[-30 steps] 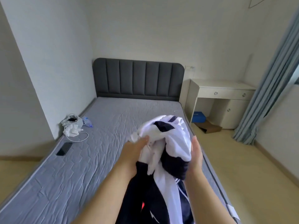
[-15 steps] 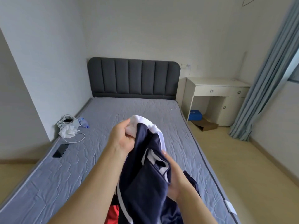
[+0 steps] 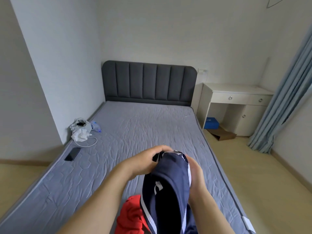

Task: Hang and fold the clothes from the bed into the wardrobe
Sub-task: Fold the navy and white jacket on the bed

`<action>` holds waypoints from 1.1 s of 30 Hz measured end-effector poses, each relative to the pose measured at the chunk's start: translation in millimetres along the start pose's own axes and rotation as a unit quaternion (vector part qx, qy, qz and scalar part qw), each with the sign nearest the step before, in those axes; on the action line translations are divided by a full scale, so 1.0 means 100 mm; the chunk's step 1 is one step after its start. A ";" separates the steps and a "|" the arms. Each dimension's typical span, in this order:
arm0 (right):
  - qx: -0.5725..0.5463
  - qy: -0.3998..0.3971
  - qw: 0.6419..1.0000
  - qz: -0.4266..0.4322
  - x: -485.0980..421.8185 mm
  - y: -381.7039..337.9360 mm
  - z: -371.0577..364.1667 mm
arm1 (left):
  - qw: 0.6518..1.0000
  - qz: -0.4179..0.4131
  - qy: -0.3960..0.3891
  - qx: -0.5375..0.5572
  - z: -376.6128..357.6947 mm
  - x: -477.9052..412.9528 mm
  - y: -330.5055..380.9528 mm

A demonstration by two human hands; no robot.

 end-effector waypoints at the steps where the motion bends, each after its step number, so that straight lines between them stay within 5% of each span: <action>1: -0.017 -0.024 0.999 -0.014 0.01 0.03 -0.03 | 0.999 0.002 0.037 -0.021 0.04 0.01 -0.06; 5: -0.069 -0.074 0.995 -0.009 0.08 -0.09 -0.11 | 0.949 0.093 0.238 -0.182 0.26 0.04 -0.26; 10: -0.082 -0.085 0.992 0.042 0.13 -0.19 -0.09 | 0.881 0.189 0.398 0.172 0.12 0.04 -0.36; 16: 0.226 0.002 0.974 0.033 0.16 -0.04 0.02 | 0.877 0.124 0.325 0.332 -0.11 -0.11 -0.09; 20: 0.229 0.027 0.972 -0.039 0.20 0.03 0.16 | 0.888 0.077 0.258 0.373 -0.04 -0.10 0.03; 25: 0.181 0.031 0.983 -0.017 0.17 0.06 0.11 | 0.948 0.041 0.261 0.178 0.22 0.10 0.00; 33: 0.204 -0.022 0.979 0.000 -0.02 0.59 -0.42 | 0.932 0.099 0.345 -0.053 0.64 0.93 -0.36</action>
Point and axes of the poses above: each hand's wrist, its own x-axis away from the middle knuckle, its own z-axis out of the back of the hand, y = z × x, the point moved 6 cm from there along -x, towards the middle knuckle, and after that the axes turned 11 degrees about -z, right-handed, at the moved point
